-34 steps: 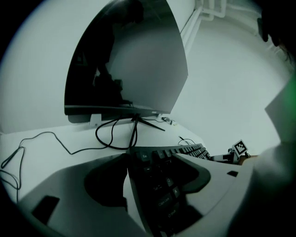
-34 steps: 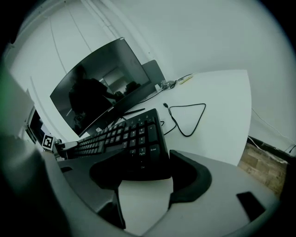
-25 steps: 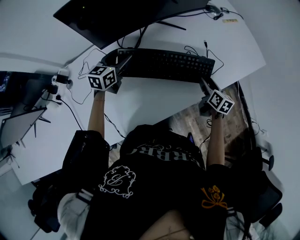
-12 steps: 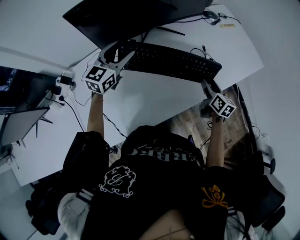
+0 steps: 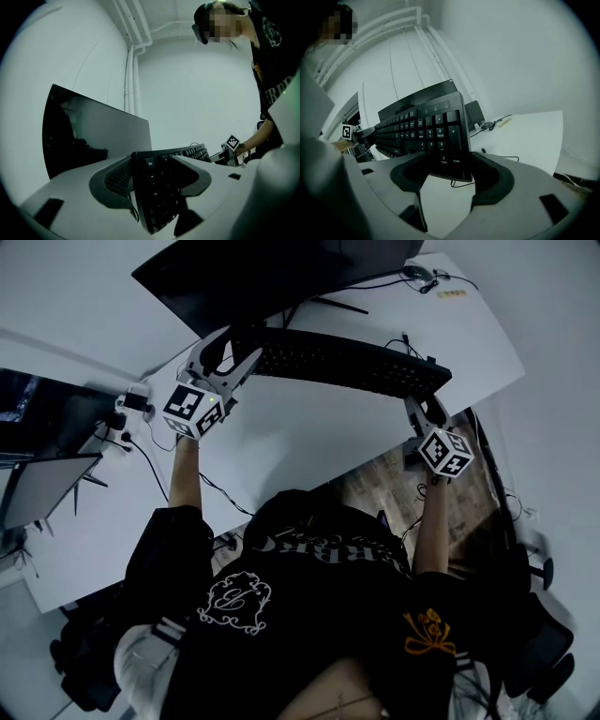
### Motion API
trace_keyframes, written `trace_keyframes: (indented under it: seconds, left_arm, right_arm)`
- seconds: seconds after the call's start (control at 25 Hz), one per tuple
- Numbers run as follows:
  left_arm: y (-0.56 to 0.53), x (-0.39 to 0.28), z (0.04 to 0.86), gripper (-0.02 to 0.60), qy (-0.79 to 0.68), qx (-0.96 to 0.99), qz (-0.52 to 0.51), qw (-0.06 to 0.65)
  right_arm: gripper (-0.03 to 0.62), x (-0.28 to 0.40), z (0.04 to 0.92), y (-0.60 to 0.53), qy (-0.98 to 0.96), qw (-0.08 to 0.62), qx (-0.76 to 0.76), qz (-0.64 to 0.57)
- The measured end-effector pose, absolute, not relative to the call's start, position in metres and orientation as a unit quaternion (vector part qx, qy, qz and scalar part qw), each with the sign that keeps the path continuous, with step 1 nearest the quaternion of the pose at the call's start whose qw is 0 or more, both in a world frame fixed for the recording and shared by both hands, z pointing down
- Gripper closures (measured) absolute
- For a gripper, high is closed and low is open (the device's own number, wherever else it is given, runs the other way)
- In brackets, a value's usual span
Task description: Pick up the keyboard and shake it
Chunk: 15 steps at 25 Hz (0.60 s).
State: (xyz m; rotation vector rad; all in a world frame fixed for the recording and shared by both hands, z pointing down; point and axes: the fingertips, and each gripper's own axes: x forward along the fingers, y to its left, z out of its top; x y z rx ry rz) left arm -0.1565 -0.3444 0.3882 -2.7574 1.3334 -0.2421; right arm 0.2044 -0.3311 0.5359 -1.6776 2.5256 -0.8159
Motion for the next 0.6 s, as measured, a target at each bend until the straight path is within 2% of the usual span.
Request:
trace_keyframes:
  seconds: [0.6]
  left_arm:
    - [-0.32, -0.178, 0.382, 0.33, 0.458, -0.881, -0.087, 0.078]
  right_arm:
    - [0.319, 0.183, 0.525, -0.318, 0.821, -0.04, -0.543, -0.172]
